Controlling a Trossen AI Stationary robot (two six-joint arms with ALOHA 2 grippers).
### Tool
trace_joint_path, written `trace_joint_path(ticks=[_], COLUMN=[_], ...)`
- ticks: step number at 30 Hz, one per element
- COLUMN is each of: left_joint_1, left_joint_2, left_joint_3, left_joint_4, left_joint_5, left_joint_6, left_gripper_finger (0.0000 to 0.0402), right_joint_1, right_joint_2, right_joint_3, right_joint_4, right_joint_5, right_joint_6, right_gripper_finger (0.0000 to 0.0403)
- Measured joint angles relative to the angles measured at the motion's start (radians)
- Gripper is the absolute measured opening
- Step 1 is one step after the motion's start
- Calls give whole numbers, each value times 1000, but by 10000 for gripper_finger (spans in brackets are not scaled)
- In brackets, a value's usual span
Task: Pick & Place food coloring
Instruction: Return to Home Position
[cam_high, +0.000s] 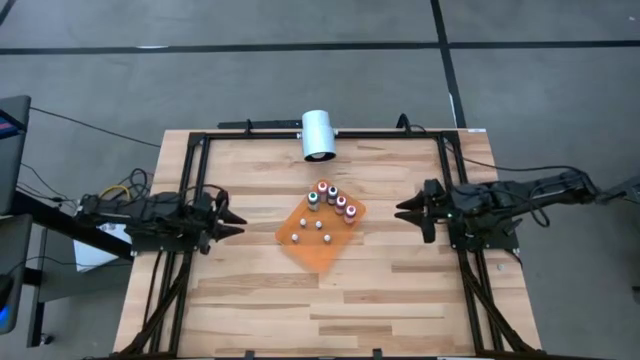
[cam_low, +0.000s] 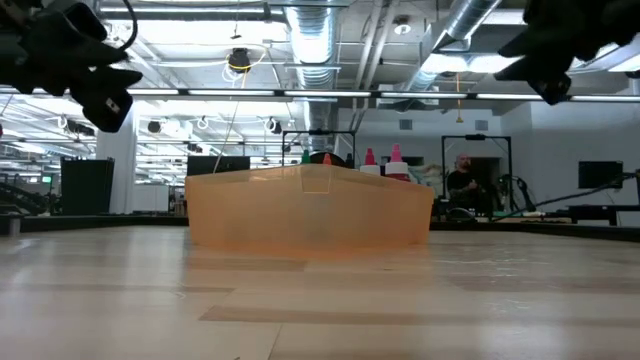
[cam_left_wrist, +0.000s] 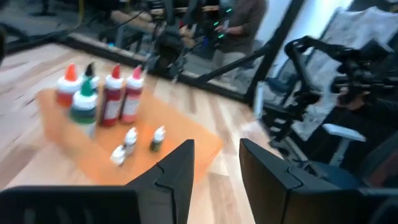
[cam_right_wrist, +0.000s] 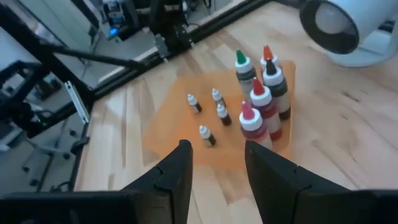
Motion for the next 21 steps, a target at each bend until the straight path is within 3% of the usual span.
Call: trace_joint_path(ticks=[9,17,21], left_joint_1=[52,58,58], left_joint_2=[2,2,2], left_joint_3=[0,0,0], left_joint_4=[-8,45,59], left_joint_5=[1,111,141], left_joint_6=[17,106,139], left_gripper_finger=[119,119,119], right_joint_1=[100,150,165], right_joint_2=[-244,-523,-536], right_joint_3=[-117,-121,-124], right_joint_4=[-15,-101,-108], right_joint_5=[215,206,189], right_joint_6=[11,-68,-133], right_gripper_finger=[134,134,133])
